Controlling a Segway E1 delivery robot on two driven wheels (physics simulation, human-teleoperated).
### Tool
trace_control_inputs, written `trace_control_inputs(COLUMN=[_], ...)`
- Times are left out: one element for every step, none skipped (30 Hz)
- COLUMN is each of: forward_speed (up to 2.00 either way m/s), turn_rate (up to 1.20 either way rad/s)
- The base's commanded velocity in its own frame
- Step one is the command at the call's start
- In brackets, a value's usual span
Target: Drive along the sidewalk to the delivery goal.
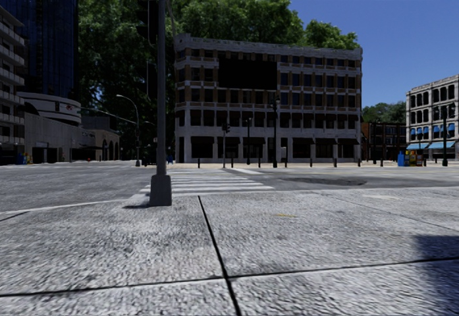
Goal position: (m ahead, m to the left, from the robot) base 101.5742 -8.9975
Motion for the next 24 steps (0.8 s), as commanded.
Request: trace_control_inputs(forward_speed=[2.00,2.00,2.00,2.00,2.00,2.00,2.00,2.00,2.00,2.00,2.00,2.00,2.00,2.00,2.00,2.00,2.00,2.00,2.00,2.00,2.00,2.00,2.00,2.00], turn_rate=[0.00,0.00,0.00,0.00,0.00,0.00,0.00,0.00,0.00,0.00,0.00,0.00,0.00,0.00,0.00,0.00,0.00,0.00,0.00,0.00,0.00,0.00,0.00,0.00])
